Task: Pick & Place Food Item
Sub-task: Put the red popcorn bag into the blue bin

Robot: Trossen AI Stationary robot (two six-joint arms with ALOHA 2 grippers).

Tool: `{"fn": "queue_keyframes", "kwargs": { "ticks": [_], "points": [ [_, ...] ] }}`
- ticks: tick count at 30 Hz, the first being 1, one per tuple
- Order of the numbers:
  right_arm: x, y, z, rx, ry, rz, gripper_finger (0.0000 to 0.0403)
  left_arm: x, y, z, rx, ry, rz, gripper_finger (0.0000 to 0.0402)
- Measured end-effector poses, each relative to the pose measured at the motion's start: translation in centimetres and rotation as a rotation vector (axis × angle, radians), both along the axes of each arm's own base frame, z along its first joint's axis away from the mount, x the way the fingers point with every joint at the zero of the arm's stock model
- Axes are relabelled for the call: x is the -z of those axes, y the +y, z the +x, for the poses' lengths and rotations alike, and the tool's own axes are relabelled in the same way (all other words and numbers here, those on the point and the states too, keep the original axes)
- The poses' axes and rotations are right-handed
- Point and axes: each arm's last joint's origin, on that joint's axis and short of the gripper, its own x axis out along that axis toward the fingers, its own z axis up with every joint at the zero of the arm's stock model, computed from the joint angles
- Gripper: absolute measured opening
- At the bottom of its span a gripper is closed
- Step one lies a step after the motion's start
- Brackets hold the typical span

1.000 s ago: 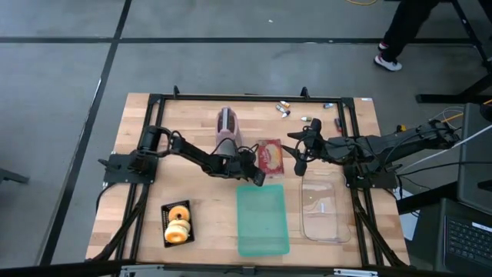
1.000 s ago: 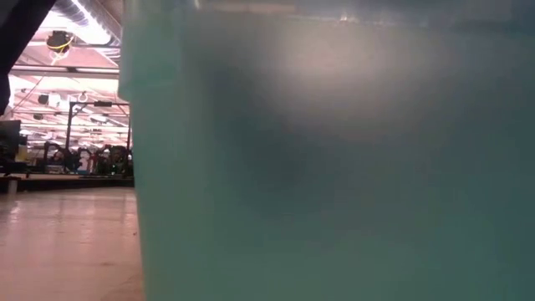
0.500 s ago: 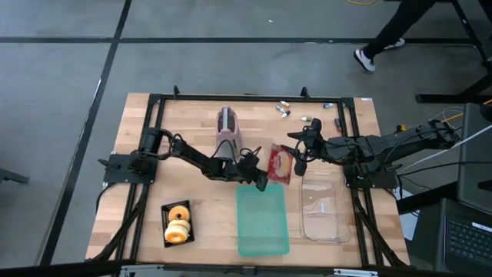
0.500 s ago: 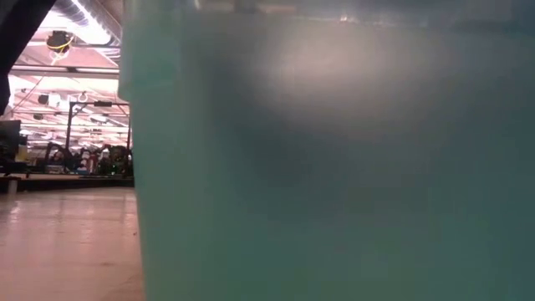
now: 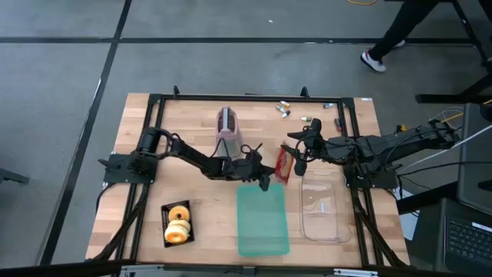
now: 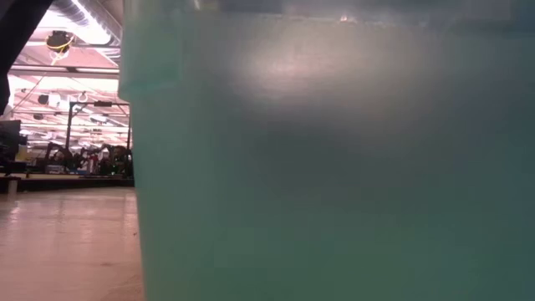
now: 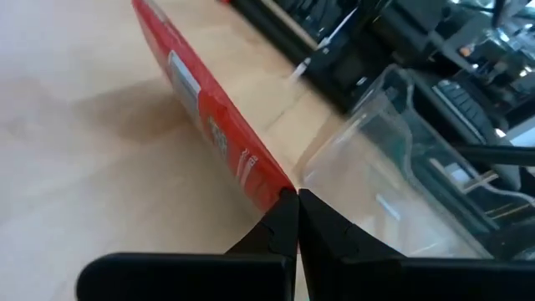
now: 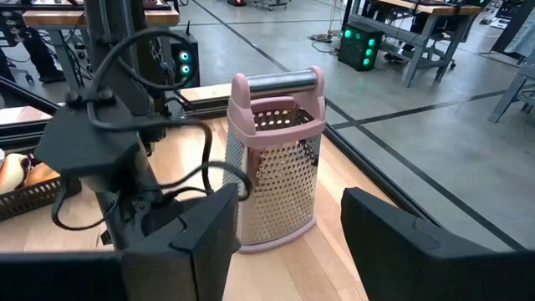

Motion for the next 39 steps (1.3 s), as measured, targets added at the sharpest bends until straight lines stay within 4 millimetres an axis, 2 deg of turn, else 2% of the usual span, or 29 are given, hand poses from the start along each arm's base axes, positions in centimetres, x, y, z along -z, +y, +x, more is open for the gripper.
{"fn": "queue_keyframes", "kwargs": {
  "ticks": [12,25,30,39],
  "points": [
    [0.0,0.0,0.0,-0.002,0.002,-0.005,0.0212,-4.2,-0.5,2.2,0.103,-0.057,0.133,0.0001],
    [0.0,0.0,0.0,-0.002,0.003,-0.007,0.0212,-6.5,-1.1,3.5,0.122,-0.018,0.230,0.0001],
    [-0.1,0.0,0.0,-0.009,0.003,-0.027,0.0212,-7.2,-1.5,2.8,0.107,0.050,0.266,0.0001],
    [-0.8,0.7,0.1,-0.060,-0.057,-0.051,0.0212,-10.9,-2.7,0.9,0.127,0.063,0.365,0.0001]
  ]
}}
